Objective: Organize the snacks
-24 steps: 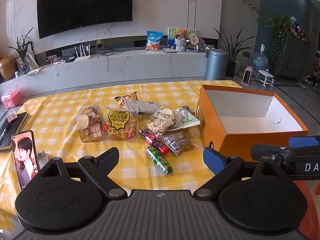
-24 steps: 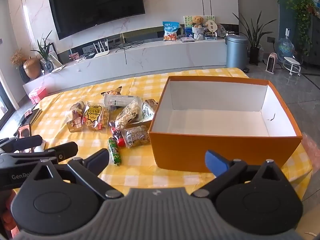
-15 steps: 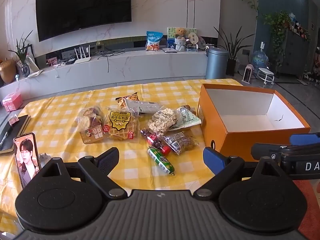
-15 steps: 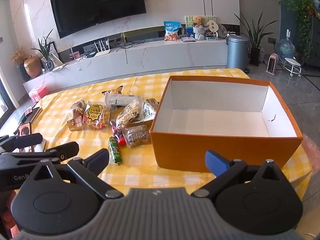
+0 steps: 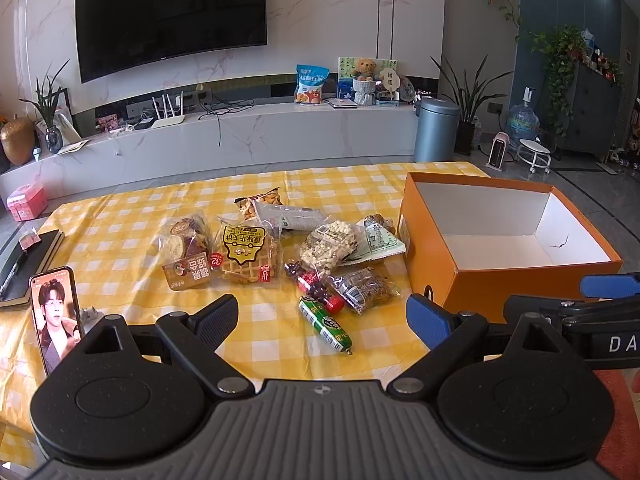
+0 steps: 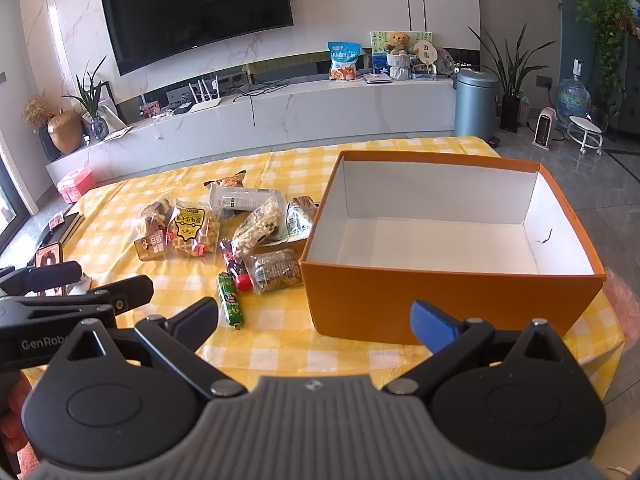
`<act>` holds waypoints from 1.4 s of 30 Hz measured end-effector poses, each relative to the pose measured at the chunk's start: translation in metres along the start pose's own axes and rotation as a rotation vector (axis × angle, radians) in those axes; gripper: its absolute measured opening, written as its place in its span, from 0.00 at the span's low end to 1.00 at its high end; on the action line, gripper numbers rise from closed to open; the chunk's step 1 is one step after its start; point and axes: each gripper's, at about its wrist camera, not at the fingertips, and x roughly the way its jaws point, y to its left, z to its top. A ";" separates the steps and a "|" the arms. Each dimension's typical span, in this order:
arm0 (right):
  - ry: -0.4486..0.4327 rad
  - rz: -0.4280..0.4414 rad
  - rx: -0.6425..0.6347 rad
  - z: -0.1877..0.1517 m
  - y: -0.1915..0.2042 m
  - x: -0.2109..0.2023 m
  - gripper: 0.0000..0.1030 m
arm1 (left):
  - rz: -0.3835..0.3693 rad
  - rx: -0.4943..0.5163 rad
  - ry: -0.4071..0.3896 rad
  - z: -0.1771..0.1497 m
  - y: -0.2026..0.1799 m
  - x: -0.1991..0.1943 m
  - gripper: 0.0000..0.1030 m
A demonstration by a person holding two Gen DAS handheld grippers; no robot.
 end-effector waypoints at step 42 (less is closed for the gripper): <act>0.000 -0.003 -0.006 -0.001 0.001 -0.001 0.97 | -0.005 -0.003 -0.004 0.001 -0.006 0.000 1.00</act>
